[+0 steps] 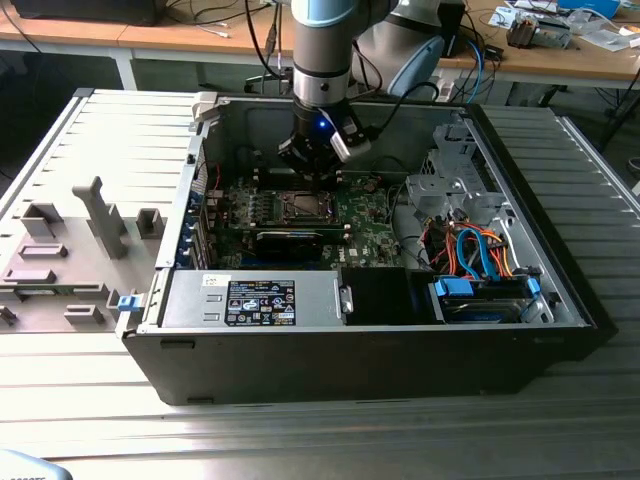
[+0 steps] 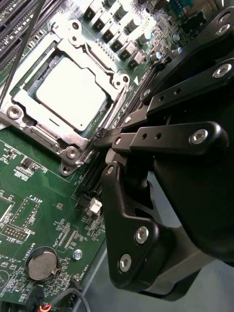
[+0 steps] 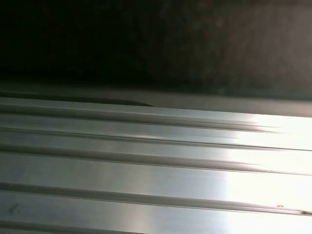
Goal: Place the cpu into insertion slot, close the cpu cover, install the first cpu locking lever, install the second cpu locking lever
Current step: 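Install the first cpu locking lever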
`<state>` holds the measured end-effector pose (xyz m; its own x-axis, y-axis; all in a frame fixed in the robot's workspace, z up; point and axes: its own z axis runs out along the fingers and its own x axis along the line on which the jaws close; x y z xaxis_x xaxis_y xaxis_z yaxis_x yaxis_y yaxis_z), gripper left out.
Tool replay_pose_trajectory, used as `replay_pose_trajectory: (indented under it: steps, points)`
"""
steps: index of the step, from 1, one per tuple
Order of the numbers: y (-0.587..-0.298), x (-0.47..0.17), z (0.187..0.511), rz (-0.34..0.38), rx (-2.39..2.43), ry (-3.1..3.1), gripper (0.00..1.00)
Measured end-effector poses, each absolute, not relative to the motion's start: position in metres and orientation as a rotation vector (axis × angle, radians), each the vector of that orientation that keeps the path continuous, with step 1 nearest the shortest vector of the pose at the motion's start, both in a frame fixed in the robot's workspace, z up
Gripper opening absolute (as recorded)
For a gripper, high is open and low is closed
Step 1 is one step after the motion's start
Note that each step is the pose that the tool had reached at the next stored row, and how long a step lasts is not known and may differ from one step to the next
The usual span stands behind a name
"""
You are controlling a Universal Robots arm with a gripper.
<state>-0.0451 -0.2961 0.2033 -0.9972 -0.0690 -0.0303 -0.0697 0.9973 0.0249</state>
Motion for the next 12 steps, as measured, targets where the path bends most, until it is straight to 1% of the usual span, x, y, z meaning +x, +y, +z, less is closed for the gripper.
replay_pose_trajectory:
  steps: [8, 12]
  points:
    - [-0.2952, -0.043, 0.2006, 0.048, -0.127, 3.11, 0.11]
    - [-0.2946, -0.0428, 0.2065, 0.048, -0.134, 3.109, 0.11]
